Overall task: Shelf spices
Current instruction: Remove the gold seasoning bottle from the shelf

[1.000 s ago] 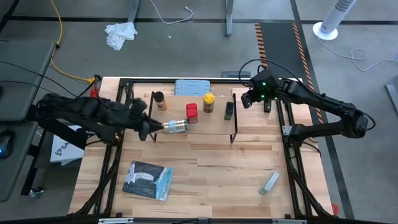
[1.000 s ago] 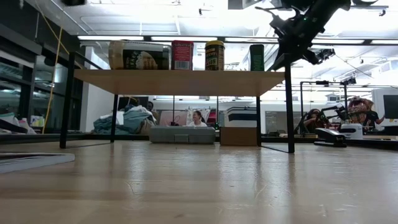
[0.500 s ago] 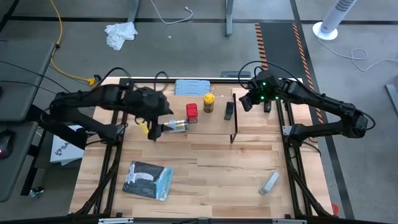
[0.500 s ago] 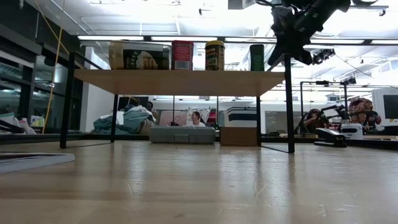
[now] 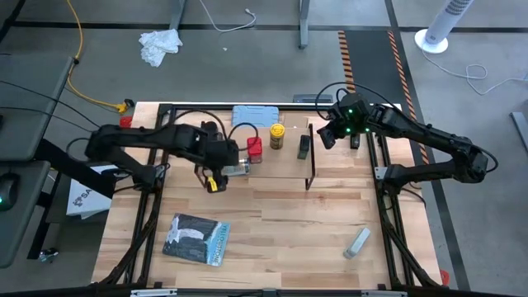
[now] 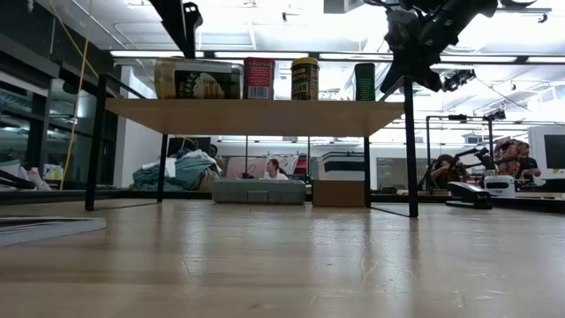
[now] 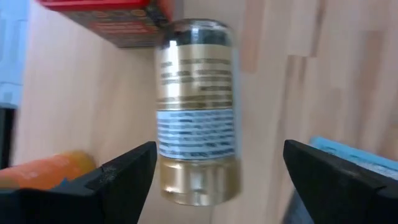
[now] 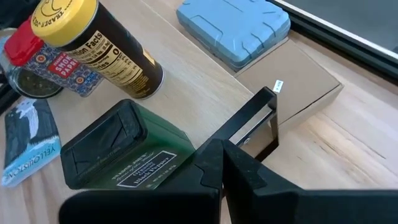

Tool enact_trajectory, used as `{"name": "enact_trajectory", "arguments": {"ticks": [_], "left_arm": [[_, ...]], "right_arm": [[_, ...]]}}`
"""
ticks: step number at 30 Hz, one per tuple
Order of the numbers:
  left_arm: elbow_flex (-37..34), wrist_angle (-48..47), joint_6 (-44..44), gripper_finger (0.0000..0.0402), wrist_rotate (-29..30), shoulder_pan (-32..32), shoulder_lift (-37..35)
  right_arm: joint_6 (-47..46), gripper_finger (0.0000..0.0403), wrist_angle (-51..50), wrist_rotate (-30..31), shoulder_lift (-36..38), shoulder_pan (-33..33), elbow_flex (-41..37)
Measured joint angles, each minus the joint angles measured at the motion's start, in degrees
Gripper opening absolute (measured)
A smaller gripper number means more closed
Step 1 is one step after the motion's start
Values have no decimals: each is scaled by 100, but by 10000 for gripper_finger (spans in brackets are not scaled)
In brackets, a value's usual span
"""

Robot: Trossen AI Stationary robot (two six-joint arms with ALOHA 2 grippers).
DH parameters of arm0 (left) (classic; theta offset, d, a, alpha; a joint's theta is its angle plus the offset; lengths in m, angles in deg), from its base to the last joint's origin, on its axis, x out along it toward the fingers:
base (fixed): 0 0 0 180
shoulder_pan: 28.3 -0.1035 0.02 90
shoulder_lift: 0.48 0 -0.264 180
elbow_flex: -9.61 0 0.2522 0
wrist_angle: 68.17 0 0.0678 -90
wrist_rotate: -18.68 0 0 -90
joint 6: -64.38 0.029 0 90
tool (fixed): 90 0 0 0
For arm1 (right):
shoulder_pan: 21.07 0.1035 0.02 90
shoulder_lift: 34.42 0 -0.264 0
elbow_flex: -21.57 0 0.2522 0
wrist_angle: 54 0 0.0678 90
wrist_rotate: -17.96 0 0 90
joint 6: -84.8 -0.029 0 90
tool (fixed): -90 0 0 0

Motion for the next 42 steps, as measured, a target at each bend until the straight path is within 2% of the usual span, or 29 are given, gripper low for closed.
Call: {"name": "enact_trajectory", "arguments": {"ticks": [3,13,22,27,31,36,39,42], "left_arm": [[0,-29,-2,347,230,45,106],[-16,-294,-184,347,224,62,435],[-518,-296,-241,347,237,62,524],[-486,-267,-427,319,703,109,522],[-347,-304,-438,267,957,191,522],[175,-506,-321,268,1093,368,448],[668,-505,80,268,1504,519,359],[1196,-308,895,268,1897,610,338]], "right_arm": [[40,0,0,2,0,-2,0],[249,0,1,2,0,-1,0],[297,0,7,52,0,-2,0],[304,0,232,-133,13,4,0],[318,0,679,-659,91,15,0],[-18,0,1889,-1837,300,117,0],[-334,0,2996,-2161,371,460,0],[-399,0,4340,-2282,348,968,0]]}}
